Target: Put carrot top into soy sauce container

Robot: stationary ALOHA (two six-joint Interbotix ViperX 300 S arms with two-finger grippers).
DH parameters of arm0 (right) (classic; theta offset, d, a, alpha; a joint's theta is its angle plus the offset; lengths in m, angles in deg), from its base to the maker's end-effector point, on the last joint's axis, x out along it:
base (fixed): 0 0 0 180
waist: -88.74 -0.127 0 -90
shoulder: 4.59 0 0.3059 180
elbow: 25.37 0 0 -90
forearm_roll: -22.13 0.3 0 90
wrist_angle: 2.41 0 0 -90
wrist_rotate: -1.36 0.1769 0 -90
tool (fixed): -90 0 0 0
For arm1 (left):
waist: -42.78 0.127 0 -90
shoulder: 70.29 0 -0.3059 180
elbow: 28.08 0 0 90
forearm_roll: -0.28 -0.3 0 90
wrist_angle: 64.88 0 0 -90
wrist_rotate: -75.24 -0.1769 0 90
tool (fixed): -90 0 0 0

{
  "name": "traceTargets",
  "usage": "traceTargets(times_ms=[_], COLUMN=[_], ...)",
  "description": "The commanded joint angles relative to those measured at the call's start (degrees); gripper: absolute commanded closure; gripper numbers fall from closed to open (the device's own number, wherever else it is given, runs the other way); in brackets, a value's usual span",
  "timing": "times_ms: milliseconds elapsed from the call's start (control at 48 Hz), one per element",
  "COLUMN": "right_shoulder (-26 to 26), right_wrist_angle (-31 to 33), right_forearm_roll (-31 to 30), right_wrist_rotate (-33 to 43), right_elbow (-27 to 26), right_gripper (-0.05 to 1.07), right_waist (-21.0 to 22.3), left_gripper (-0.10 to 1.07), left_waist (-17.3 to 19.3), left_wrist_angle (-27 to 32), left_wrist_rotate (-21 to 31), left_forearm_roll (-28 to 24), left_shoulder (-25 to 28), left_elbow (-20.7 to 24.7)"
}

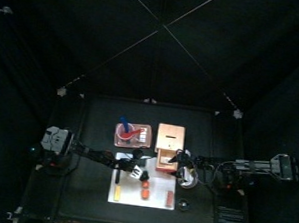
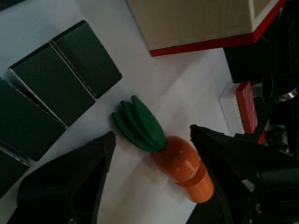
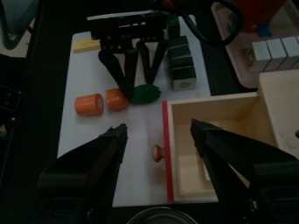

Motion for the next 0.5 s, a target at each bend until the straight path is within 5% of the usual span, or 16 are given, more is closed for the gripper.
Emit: traceTargets(times_ms=[0,479], right_shoulder=[0.70,0.70], right_wrist_angle=[-0.53,-0.53], right_forearm_roll=[0.35,-0.26], right_wrist_rotate=[0.09,0.00], right_elbow=[-0.44,-1.14], right_gripper=[0.11,0.11], right_waist=[-0.09,-0.09], left_gripper=[-0.03,-0.02], left_waist=[0.00,0.09], left_wrist_angle=[-0.18,-0.18], left_wrist_rotate=[0.00,0.09], left_forearm_roll=[-0.18,0.35], left_shoulder=[-1.23,0.09], left_elbow=[0.62,2.11])
